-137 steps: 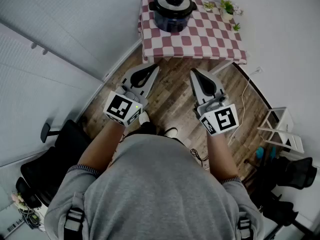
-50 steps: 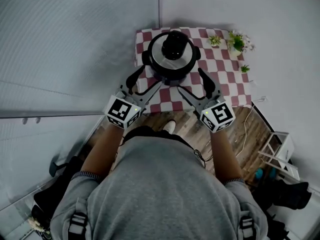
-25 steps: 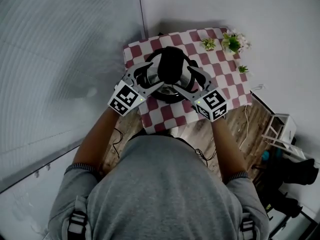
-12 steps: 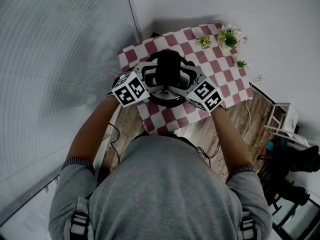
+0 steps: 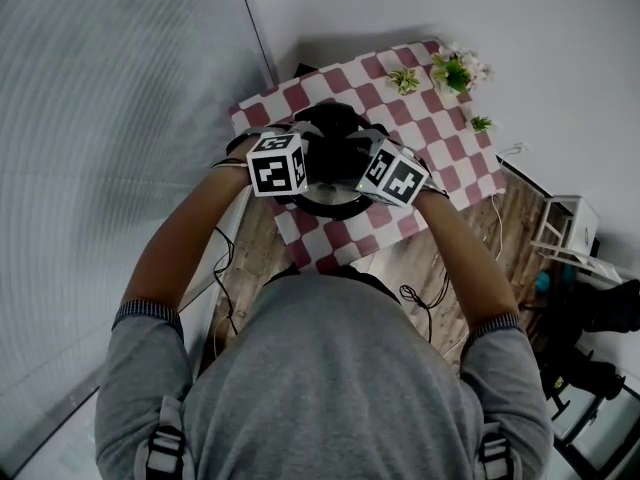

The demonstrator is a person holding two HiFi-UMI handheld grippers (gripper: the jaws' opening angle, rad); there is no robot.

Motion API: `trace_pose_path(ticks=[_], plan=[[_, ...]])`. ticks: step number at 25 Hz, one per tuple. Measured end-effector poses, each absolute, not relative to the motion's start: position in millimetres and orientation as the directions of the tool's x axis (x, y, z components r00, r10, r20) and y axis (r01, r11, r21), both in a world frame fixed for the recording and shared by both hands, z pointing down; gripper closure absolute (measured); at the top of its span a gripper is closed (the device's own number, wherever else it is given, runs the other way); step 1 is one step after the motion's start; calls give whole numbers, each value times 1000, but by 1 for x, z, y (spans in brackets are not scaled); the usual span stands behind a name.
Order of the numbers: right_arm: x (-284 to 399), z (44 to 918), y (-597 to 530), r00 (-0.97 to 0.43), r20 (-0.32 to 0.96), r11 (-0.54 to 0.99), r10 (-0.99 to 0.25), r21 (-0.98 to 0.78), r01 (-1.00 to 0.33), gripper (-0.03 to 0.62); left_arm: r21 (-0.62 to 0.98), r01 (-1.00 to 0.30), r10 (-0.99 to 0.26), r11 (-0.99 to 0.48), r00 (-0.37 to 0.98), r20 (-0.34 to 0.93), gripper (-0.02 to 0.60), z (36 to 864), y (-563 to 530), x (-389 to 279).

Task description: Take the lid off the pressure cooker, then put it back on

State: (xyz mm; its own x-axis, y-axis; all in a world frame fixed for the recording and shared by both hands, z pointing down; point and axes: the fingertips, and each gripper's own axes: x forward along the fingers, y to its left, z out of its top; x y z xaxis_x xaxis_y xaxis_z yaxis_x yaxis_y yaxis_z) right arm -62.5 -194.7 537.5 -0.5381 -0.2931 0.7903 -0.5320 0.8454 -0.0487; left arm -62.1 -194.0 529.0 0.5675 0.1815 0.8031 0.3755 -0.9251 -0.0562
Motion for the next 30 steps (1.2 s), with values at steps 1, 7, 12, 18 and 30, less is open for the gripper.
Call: trace_pose_path(ticks=[1,7,12,18,30], plan=[[-63,540,-194,-528,802,852,-278,-48,-522,247,-44,383,191,-923,552,811,259,531,-194,-62],[-63,549,-194,-471,861,875,-193,-65,-479,269,7,422,222,-907,464,857,261,539,-196,-61],[-63,551,-194,-435,889,879,-145,-87,-469,295,44,444,252,-895,422,871,261,541,-194,-60],[-61,553,-196,-399,908,890,-127,-73,-450,301,44,446,253,-894,420,872,285,541,-196,-61],[-59,522,-194,-374,911,887,-173,-21,-461,301,-24,452,207,-892,454,867,287,511,-194,-59]])
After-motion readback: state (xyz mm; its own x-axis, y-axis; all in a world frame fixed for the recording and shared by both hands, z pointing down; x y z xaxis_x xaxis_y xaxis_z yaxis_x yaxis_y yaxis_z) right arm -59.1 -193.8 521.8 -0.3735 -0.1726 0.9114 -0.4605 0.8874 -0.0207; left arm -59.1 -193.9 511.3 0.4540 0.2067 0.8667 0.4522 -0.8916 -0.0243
